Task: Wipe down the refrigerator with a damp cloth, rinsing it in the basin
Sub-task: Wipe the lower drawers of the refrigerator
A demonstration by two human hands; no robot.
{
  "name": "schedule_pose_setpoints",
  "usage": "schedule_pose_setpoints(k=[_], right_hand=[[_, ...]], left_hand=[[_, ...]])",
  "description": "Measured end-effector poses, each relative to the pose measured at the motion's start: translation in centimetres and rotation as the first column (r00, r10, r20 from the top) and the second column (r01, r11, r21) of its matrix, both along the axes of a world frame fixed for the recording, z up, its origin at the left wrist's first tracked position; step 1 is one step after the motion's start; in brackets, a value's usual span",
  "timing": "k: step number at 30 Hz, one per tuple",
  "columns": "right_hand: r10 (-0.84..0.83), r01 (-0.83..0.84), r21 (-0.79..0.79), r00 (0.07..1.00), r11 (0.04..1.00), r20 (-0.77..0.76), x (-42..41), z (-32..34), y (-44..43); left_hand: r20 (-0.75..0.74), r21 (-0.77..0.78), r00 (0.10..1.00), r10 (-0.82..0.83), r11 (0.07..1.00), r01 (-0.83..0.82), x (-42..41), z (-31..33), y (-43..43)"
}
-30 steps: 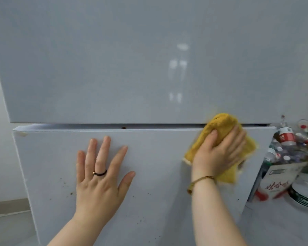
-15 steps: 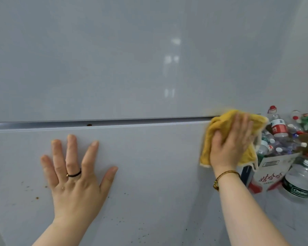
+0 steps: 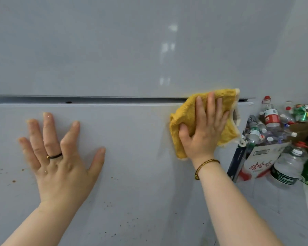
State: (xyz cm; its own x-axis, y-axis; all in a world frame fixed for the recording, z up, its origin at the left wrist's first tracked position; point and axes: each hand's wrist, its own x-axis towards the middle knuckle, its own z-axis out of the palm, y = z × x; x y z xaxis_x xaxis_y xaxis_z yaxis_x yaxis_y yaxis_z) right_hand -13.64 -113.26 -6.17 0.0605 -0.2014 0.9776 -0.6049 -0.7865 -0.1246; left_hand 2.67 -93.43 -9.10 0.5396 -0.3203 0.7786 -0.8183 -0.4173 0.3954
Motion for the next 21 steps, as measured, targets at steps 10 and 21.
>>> schedule_pose_setpoints(k=[10, 21], right_hand=[[-0.226, -0.117, 0.551, 0.828, 0.826, 0.514, -1.6, -0.4, -1.2], [-0.187, -0.163, 0.578, 0.847, 0.8, 0.497, 0.9, -6.3, 2.4]], left_hand=[[0.205, -0.092, 0.978, -0.04, 0.994, 0.06, 0.7, -0.7, 0.1], [0.216, -0.046, 0.971, -0.102, 0.992, 0.114, 1.1, -0.5, 1.0]])
